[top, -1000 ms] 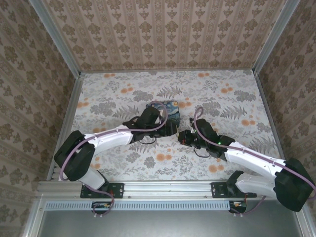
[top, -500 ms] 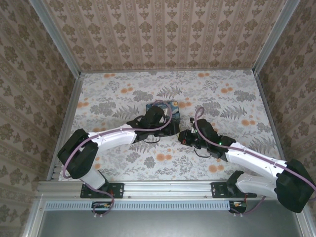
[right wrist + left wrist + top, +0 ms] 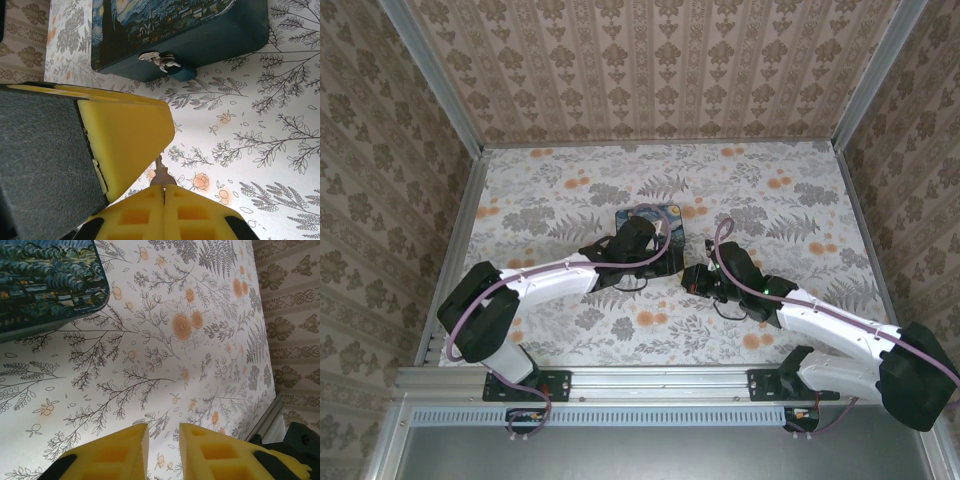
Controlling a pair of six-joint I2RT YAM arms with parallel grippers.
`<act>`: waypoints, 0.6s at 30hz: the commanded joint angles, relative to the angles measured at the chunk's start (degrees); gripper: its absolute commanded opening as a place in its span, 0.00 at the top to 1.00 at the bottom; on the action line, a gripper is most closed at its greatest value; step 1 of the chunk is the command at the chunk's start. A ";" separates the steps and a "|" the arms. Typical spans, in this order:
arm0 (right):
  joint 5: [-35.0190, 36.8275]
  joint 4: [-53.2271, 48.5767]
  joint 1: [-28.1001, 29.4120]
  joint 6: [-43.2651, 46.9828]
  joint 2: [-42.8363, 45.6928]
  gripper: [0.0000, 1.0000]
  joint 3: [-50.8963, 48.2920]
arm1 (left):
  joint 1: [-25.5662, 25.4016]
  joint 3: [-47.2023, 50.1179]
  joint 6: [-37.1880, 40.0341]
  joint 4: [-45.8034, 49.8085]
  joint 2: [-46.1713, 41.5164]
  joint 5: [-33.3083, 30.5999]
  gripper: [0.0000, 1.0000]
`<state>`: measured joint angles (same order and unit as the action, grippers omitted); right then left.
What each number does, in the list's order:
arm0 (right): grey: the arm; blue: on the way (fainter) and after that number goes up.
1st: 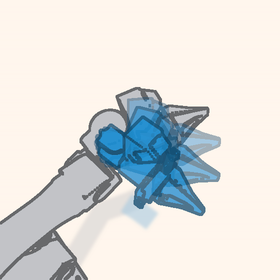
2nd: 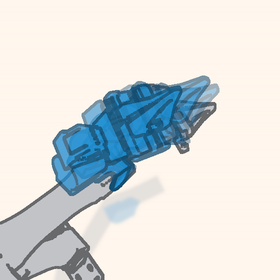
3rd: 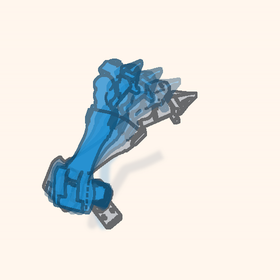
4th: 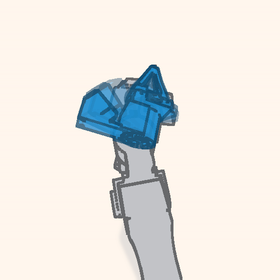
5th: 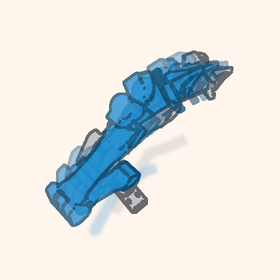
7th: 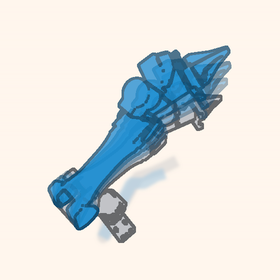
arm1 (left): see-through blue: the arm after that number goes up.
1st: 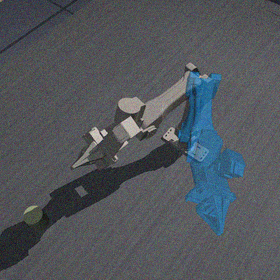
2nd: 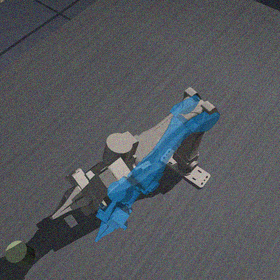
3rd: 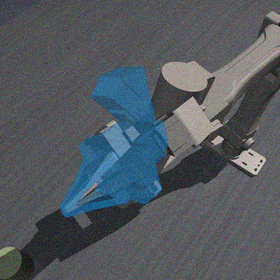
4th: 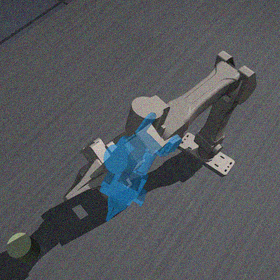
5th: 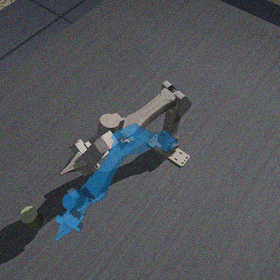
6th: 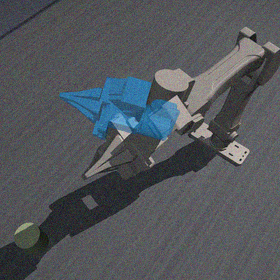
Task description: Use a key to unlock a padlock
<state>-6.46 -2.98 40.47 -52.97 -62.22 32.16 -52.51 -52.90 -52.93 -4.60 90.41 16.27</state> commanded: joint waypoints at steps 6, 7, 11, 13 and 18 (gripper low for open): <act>0.10 2.37 0.31 -0.81 1.65 1.00 -0.76 | -1.34 -1.14 0.05 3.51 1.20 -2.10 0.40; 0.19 2.33 0.27 -0.89 1.88 1.00 -0.85 | -1.31 -0.95 -0.22 3.59 1.13 -2.21 0.39; 0.39 2.38 0.23 -0.91 2.19 1.00 -1.13 | -1.36 -0.55 -1.70 2.29 1.42 -1.21 0.39; 0.48 2.54 0.14 -0.91 2.19 1.00 -1.20 | -1.36 -0.27 -2.86 1.56 1.60 -0.28 0.39; 0.56 3.25 0.14 -1.04 1.97 1.00 -1.49 | -1.28 1.35 -7.96 -2.45 2.83 2.80 0.39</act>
<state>-6.48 -2.85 40.47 -53.17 -61.32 31.14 -52.84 -52.86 -57.34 -4.91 91.81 15.75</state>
